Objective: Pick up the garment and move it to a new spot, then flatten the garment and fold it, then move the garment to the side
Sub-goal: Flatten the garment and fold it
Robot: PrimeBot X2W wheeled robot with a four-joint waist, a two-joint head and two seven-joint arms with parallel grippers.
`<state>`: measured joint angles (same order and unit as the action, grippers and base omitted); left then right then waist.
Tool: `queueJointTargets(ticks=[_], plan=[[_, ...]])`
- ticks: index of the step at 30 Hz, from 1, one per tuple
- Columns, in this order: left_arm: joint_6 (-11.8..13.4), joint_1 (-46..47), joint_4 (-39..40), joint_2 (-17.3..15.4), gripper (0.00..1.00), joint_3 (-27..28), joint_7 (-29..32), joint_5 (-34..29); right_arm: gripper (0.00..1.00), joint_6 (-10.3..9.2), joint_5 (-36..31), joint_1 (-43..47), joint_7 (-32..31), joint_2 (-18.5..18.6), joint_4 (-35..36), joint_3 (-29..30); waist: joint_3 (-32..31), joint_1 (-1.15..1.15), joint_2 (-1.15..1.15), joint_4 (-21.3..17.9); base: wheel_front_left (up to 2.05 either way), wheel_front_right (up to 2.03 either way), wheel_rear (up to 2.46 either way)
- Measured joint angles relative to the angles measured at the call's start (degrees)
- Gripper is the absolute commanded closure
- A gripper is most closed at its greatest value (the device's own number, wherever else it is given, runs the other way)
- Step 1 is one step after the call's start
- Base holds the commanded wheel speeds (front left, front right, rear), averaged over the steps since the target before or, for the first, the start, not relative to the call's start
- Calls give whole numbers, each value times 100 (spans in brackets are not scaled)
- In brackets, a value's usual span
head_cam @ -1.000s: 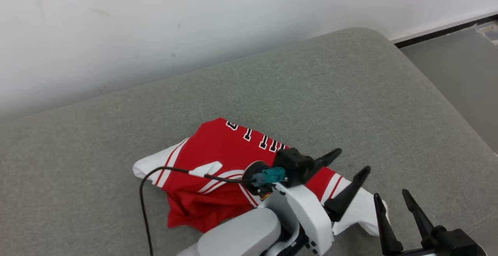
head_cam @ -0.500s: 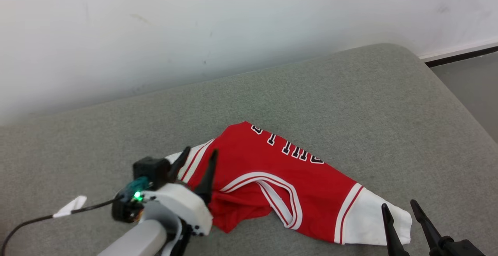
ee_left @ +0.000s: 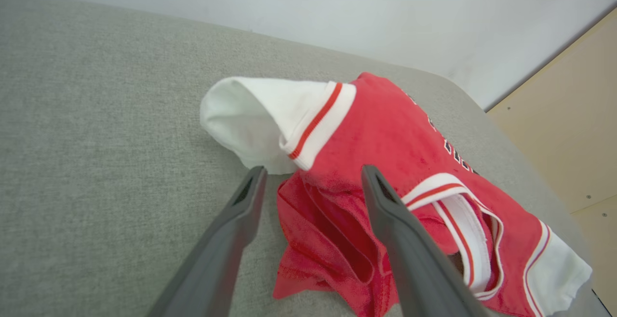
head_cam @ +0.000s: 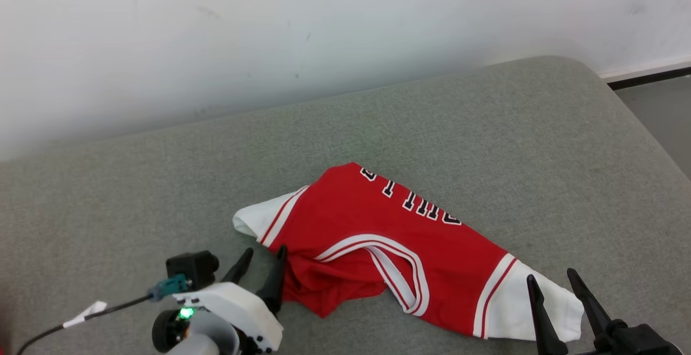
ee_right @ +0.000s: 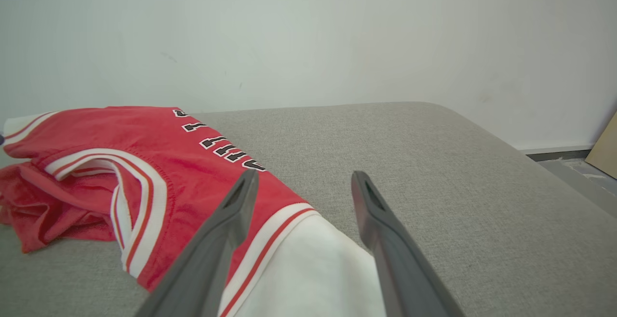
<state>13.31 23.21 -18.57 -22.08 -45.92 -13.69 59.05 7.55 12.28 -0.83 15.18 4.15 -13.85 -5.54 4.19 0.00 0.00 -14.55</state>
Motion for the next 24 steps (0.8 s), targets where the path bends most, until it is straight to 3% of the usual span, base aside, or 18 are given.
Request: queueJointTargets(ticks=[10,11,12,13,19,24], plan=[[-420,342,-712,260,0,11,78,160,0,0,1,-66,0,36,5,7,186,0,0,-186,0,0,0],[-474,376,-740,265,17,16,71,160,0,0,1,-66,0,35,9,10,201,0,0,-196,0,0,0],[-534,403,-758,270,67,8,67,159,0,0,1,-67,0,34,10,10,216,0,0,-204,0,0,0],[-573,427,-780,299,100,20,52,159,0,0,1,-67,0,33,11,13,232,0,0,-210,0,0,0],[-701,700,-855,363,100,-5,43,92,0,0,1,-109,0,25,16,5,307,0,0,-228,0,0,0],[-804,1099,-314,436,100,-38,232,38,0,0,2,-164,0,13,26,-40,365,0,0,-300,0,0,0]])
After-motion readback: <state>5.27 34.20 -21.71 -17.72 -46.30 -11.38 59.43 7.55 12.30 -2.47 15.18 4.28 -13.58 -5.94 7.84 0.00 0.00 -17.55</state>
